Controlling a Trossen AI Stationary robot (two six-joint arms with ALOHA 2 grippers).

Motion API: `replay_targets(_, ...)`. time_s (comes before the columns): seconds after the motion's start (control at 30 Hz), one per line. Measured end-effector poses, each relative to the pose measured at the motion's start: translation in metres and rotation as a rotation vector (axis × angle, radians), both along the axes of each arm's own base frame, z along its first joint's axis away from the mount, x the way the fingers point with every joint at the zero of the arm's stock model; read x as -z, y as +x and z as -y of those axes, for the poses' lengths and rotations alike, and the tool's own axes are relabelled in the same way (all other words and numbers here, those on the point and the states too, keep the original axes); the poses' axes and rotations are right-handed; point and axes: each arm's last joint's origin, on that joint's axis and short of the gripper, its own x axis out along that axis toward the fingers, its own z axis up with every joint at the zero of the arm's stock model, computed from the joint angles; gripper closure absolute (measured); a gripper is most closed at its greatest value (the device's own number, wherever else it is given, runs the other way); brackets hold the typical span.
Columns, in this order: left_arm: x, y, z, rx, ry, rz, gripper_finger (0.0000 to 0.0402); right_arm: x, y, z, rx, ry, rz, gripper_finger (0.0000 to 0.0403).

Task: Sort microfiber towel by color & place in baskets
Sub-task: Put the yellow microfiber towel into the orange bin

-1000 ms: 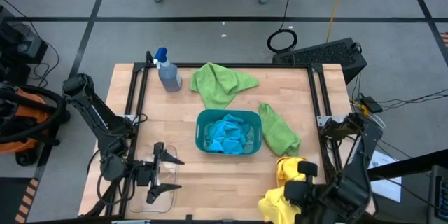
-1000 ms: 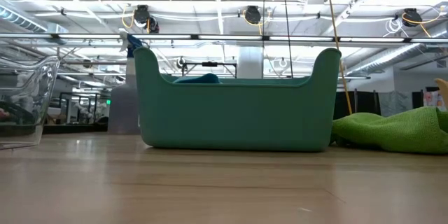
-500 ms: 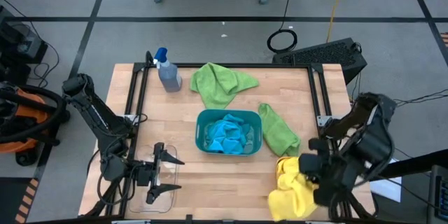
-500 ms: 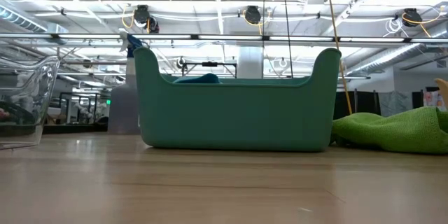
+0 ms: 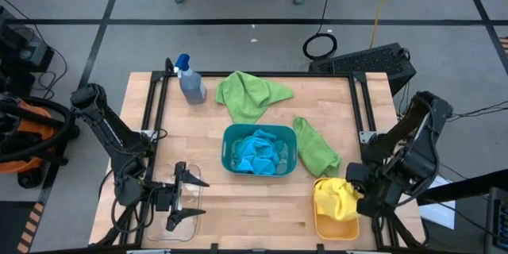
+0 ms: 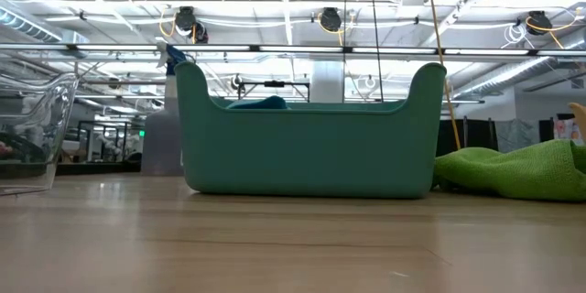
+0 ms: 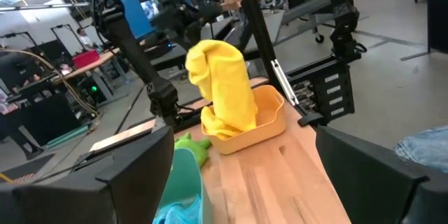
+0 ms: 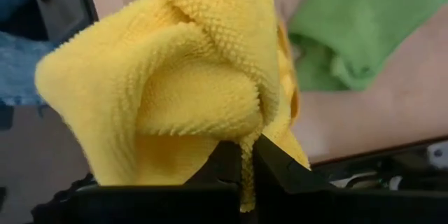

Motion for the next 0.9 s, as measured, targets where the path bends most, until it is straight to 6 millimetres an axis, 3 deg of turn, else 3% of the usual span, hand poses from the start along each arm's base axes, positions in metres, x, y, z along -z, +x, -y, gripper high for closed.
replay_targets(0.23,0.000,0.000,0.000,-0.002,-0.027,-0.002,0.0047,0.027,0.004,-0.023,0.042,-0.009,-0.158,0.0401)
replay_targets(0.53,0.000,0.000,0.000,-0.002,-0.027,-0.002,0.0047,0.061,0.031,-0.056,0.099,-0.016,-0.183,0.0398)
replay_targets(0.9,0.001,0.000,0.000,-0.001,-0.013,-0.006,0.0047,0.106,0.060,-0.075,0.148,-0.067,-0.290,0.0397)
